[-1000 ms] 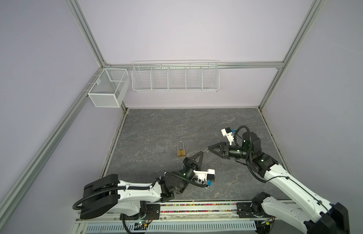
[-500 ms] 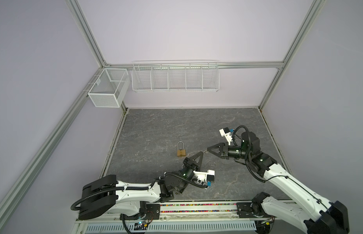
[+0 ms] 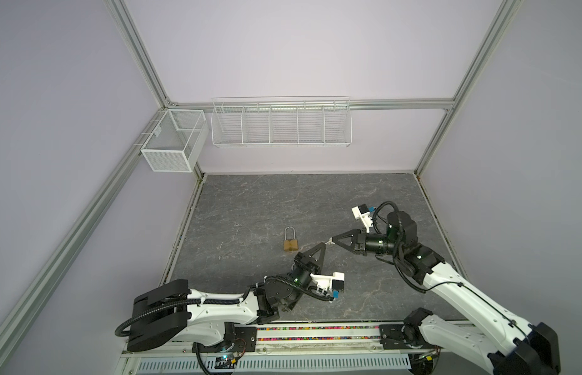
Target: Unlock with the key
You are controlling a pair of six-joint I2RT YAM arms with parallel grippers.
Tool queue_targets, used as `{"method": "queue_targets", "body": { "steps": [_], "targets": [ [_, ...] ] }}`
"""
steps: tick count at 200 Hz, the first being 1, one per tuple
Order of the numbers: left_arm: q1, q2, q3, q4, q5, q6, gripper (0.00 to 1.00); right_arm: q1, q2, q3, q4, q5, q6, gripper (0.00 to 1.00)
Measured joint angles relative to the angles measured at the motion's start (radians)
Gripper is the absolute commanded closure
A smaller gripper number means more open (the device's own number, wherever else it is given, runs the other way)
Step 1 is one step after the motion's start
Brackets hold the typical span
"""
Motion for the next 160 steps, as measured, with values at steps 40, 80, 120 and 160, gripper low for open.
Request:
{"method": "queue_targets", "body": {
  "steps": [40, 80, 120, 160],
  "targets": [
    [0.005, 0.014, 0.008, 0.052, -0.042, -0.027, 0.01, -0.008, -0.049, -0.016, 0.015, 0.019, -0.001, 0.94],
    [0.010, -0.011, -0.011, 0.153, -0.120, -0.136, 0.01, -0.042, -0.117, -0.036, 0.016, 0.159, -0.060, 0.94],
    [0.054, -0.219, 0.000, -0.069, -0.202, -0.534, 0.01, -0.042, -0.169, -0.049, 0.021, 0.314, -0.150, 0.94],
    [0.395, -0.502, 0.208, -0.613, 0.135, -1.393, 0.01, -0.042, -0.288, -0.124, 0.037, 0.432, -0.200, 0.94]
  ]
}}
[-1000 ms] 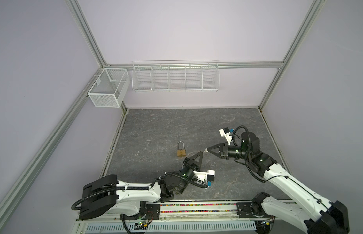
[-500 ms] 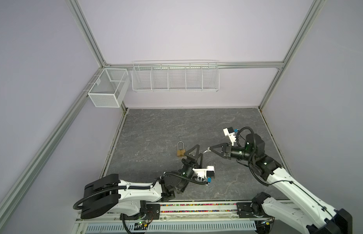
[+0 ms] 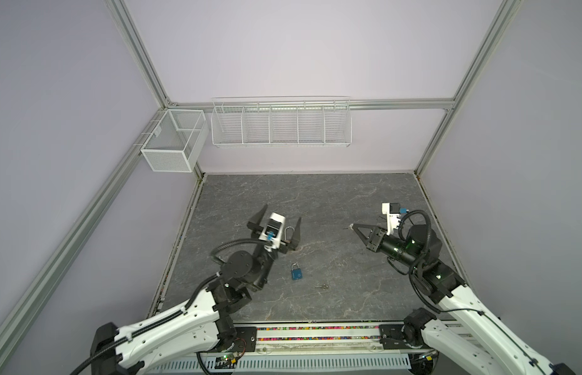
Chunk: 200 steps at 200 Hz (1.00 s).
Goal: Unlock with the key
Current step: 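Lower the left gripper onto the brass padlock and grasp its body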
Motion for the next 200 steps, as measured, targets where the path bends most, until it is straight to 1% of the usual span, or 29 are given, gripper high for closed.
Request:
{"method": "queue_targets", "body": {
  "steps": [15, 21, 34, 43, 49, 58, 74, 87, 109, 122, 145, 154, 170, 192, 200],
  "targets": [
    [0.105, -0.030, 0.051, -0.133, 0.123, -0.268, 0.01, 0.000, -0.041, -0.016, -0.002, 0.037, -0.013, 0.94],
    [0.156, -0.006, 0.095, -0.213, 0.194, -0.386, 0.01, 0.000, -0.053, -0.018, -0.008, 0.053, -0.020, 0.94],
    [0.254, 0.106, 0.199, -0.359, 0.328, -0.564, 0.01, 0.003, -0.071, -0.022, -0.016, 0.093, -0.037, 0.94],
    [0.294, 0.209, 0.272, -0.454, 0.401, -0.655, 0.01, 0.008, -0.084, -0.038, -0.017, 0.123, -0.045, 0.94],
    [0.306, 0.279, 0.311, -0.513, 0.435, -0.705, 0.01, 0.011, -0.095, -0.060, -0.009, 0.139, -0.048, 0.94],
    [0.311, 0.379, 0.345, -0.587, 0.462, -0.766, 0.01, 0.018, -0.108, -0.099, 0.000, 0.157, -0.048, 0.94],
    [0.316, 0.533, 0.359, -0.702, 0.486, -0.854, 0.01, 0.038, -0.107, -0.176, 0.018, 0.193, -0.048, 0.94],
    [0.322, 0.649, 0.378, -0.793, 0.492, -0.900, 0.01, 0.069, -0.098, -0.237, 0.038, 0.222, -0.048, 0.94],
    [0.328, 0.813, 0.458, -0.924, 0.492, -0.932, 0.01, 0.127, -0.110, -0.315, 0.060, 0.273, -0.041, 0.94],
    [0.329, 0.882, 0.500, -0.960, 0.492, -0.938, 0.01, 0.148, -0.134, -0.336, 0.061, 0.299, -0.040, 0.94],
    [0.327, 0.970, 0.533, -0.980, 0.500, -0.939, 0.00, 0.152, -0.177, -0.338, 0.068, 0.333, -0.042, 0.94],
    [0.324, 1.006, 0.549, -0.992, 0.499, -0.939, 0.03, 0.152, -0.193, -0.337, 0.068, 0.344, -0.046, 0.94],
    [0.320, 1.074, 0.595, -1.023, 0.491, -0.931, 0.12, 0.152, -0.204, -0.329, 0.057, 0.354, -0.060, 0.94],
    [0.315, 1.140, 0.653, -1.054, 0.482, -0.921, 0.18, 0.152, -0.217, -0.318, 0.037, 0.360, -0.076, 0.94],
    [0.315, 1.152, 0.668, -1.067, 0.477, -0.920, 0.18, 0.152, -0.225, -0.317, 0.031, 0.361, -0.079, 0.94]
  ]
}}
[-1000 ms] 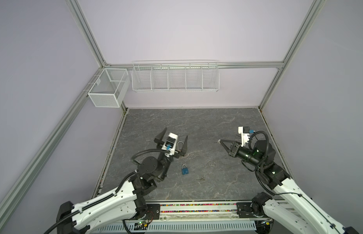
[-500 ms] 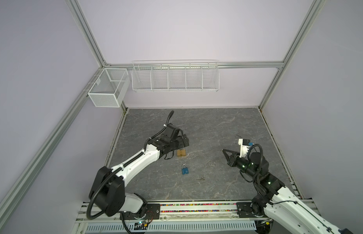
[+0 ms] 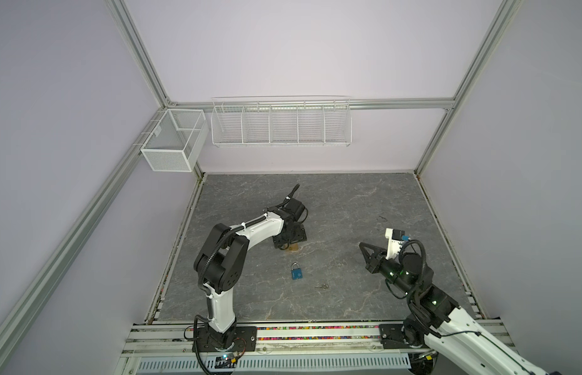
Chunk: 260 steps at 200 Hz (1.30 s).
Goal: Unlock with the key
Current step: 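Lower the left gripper onto the brass padlock and grasp its body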
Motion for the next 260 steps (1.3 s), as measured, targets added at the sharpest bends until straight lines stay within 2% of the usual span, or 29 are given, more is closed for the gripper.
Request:
{"method": "queue_targets", "body": {
  "steps": [69, 143, 169, 210, 260],
  "targets": [
    [-0.003, 0.017, 0.024, -0.045, -0.016, -0.002, 0.20, 0.000, -0.026, 0.006, -0.047, 0.000, -0.016, 0.94],
    [-0.022, 0.017, -0.024, 0.015, -0.008, -0.034, 0.60, -0.005, -0.038, 0.014, -0.064, 0.000, -0.026, 0.94],
    [-0.023, -0.048, -0.120, 0.117, 0.013, -0.049, 0.66, -0.010, -0.029, 0.014, -0.060, -0.004, -0.025, 0.94],
    [-0.025, -0.193, -0.327, 0.373, 0.120, -0.119, 0.75, -0.013, -0.018, 0.014, -0.051, -0.023, -0.026, 0.94],
    [-0.008, -0.346, -0.535, 0.796, 0.215, -0.348, 0.91, -0.013, -0.029, 0.014, -0.019, -0.065, -0.051, 0.94]
  ]
}}
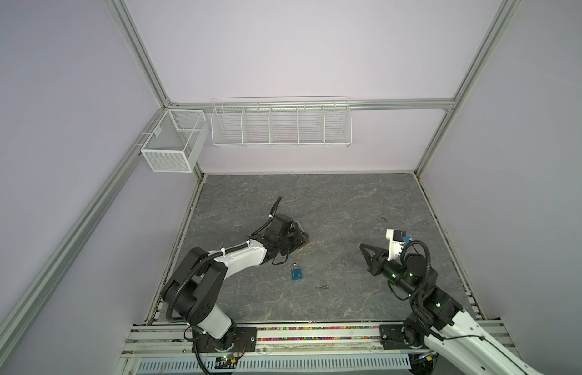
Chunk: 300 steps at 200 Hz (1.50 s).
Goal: Unlock with the key
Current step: 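Lower the left gripper onto the brass padlock and grasp its body, then lift and tilt the brass padlock with the left gripper while the right gripper approaches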
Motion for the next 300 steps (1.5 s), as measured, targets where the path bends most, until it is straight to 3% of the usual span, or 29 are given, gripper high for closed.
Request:
{"method": "queue_targets", "body": {
  "steps": [39, 88, 111, 131, 145, 172, 196, 214, 266, 300],
  "targets": [
    [0.002, -0.039, -0.054, 0.299, 0.042, -0.173, 1.00, -0.003, 0.027, 0.017, -0.004, -0.008, -0.039, 0.94],
    [0.002, -0.012, -0.097, 0.668, 0.108, -0.343, 1.00, -0.006, 0.157, 0.064, 0.058, -0.050, -0.091, 0.94],
    [0.002, 0.014, -0.096, 0.684, 0.150, -0.362, 1.00, -0.006, 0.185, 0.066, 0.072, -0.063, -0.095, 0.94],
    [-0.005, 0.010, -0.083, 0.518, 0.169, -0.286, 1.00, -0.006, 0.160, 0.066, 0.067, -0.068, -0.095, 0.94],
    [-0.022, -0.003, -0.021, 0.241, 0.130, -0.162, 1.00, -0.007, 0.114, 0.066, 0.047, -0.065, -0.096, 0.94],
    [-0.081, -0.007, 0.228, -0.377, -0.081, 0.104, 1.00, -0.007, 0.017, 0.066, -0.013, -0.047, -0.108, 0.94],
    [-0.087, 0.006, 0.395, -0.708, -0.241, 0.261, 1.00, -0.008, -0.024, 0.066, -0.047, -0.038, -0.114, 0.94],
    [-0.082, 0.102, 0.525, -0.934, -0.348, 0.350, 1.00, -0.008, -0.028, 0.066, -0.068, -0.036, -0.114, 0.94],
    [-0.131, 0.525, 0.750, -1.320, -0.588, 0.461, 1.00, -0.008, -0.077, 0.066, -0.125, -0.025, -0.114, 0.94],
    [-0.151, 0.571, 0.804, -1.385, -0.628, 0.493, 1.00, -0.010, -0.108, 0.066, -0.151, -0.016, -0.117, 0.94]
  ]
}}
